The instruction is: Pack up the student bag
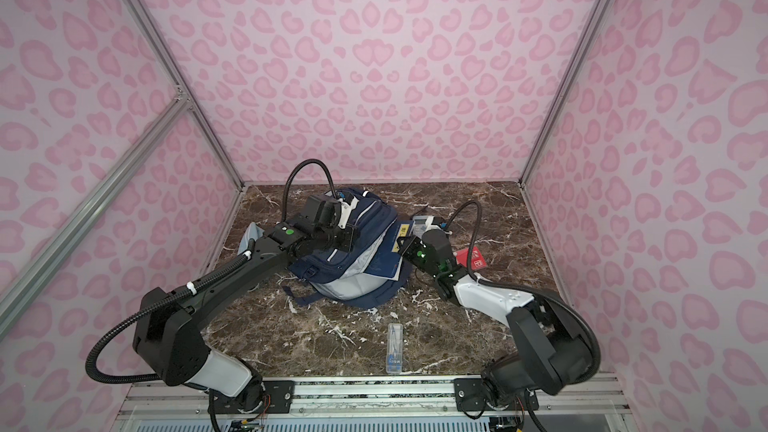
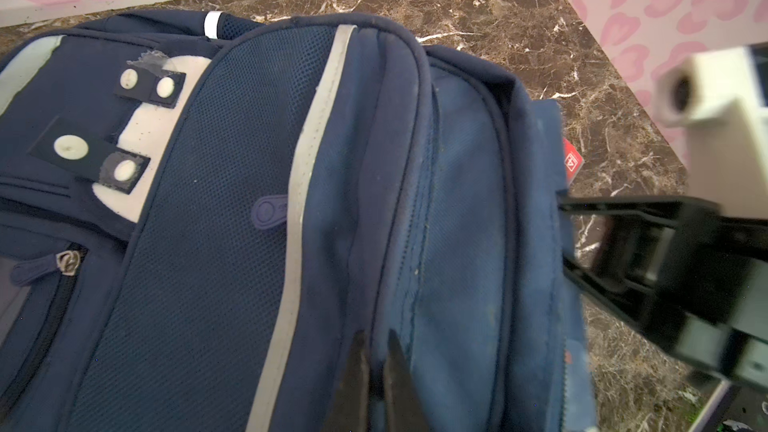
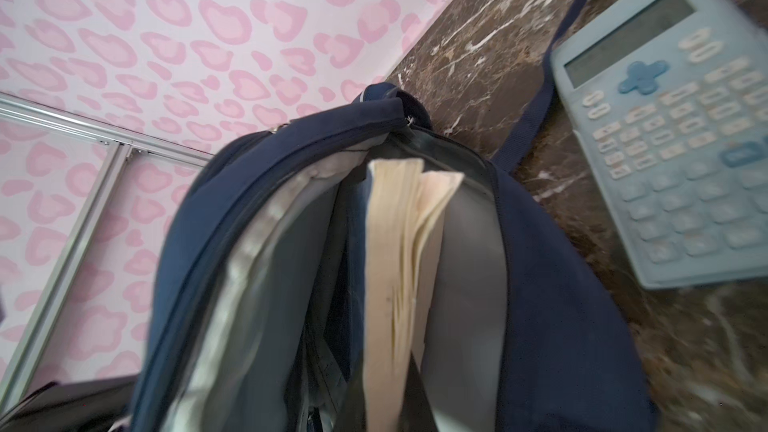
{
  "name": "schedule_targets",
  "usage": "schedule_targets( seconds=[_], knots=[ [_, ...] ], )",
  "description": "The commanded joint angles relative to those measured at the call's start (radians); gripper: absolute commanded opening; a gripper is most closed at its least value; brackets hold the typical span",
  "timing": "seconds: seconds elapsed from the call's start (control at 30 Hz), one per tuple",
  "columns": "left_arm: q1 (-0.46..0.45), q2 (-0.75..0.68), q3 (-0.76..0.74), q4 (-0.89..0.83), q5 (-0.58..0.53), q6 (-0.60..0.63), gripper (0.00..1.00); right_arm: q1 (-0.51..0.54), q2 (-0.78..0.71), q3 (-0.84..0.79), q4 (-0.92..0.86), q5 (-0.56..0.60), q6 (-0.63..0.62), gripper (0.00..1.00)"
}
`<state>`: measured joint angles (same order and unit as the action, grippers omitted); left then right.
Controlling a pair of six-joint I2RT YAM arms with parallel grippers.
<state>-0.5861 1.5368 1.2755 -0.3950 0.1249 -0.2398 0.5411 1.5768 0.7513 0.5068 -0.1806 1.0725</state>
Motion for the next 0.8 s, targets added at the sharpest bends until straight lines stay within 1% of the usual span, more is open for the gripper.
schedule_targets(
  seconds=[0.0,0.07,0.1,0.17,0.2,0.23,0.3,0.37,0.43,0.5,0.6,0.67,0.73,0.77],
  knots=[
    [0.008,-0.012,0.012,0.101,0.065,-0.003,0.04,0.027,0.155,0.088,0.217,0.003,0.045,0.0],
    [0.015,-0.003,0.013,0.102,0.067,-0.004,0.04,0.059,0.246,0.17,0.184,0.024,0.051,0.0],
    [0.019,0.0,0.01,0.106,0.068,-0.004,0.04,0.067,0.276,0.192,0.185,0.027,0.052,0.08],
    [0.026,0.003,0.004,0.111,0.078,-0.003,0.04,0.074,0.328,0.209,0.216,0.031,0.072,0.47],
    [0.029,0.005,0.002,0.112,0.075,-0.007,0.04,0.068,0.34,0.212,0.216,0.013,0.079,0.55],
    [0.031,0.007,0.0,0.112,0.071,-0.01,0.04,0.065,0.34,0.206,0.202,-0.004,0.076,0.58],
    [0.032,0.009,-0.007,0.115,0.066,-0.029,0.04,0.065,0.304,0.173,0.151,0.0,0.037,0.62],
    [0.032,0.013,-0.02,0.124,0.067,-0.046,0.04,0.063,0.236,0.126,0.05,0.012,-0.03,0.63],
    [0.032,0.018,-0.03,0.127,0.055,-0.068,0.04,0.053,0.167,0.068,-0.008,0.022,-0.072,0.63],
    [0.032,0.026,-0.048,0.148,0.048,-0.092,0.04,0.037,0.085,0.004,-0.041,0.02,-0.106,0.61],
    [0.032,0.058,-0.06,0.164,0.059,-0.134,0.03,0.054,-0.081,-0.047,-0.225,0.095,-0.205,0.56],
    [0.032,0.079,-0.072,0.184,0.056,-0.162,0.11,0.076,-0.201,-0.086,-0.321,0.156,-0.259,0.56],
    [0.032,0.085,-0.087,0.204,0.066,-0.181,0.15,0.1,-0.304,-0.117,-0.404,0.207,-0.291,0.59],
    [0.034,0.084,-0.09,0.207,0.073,-0.192,0.23,0.113,-0.349,-0.121,-0.46,0.238,-0.311,0.61]
  ],
)
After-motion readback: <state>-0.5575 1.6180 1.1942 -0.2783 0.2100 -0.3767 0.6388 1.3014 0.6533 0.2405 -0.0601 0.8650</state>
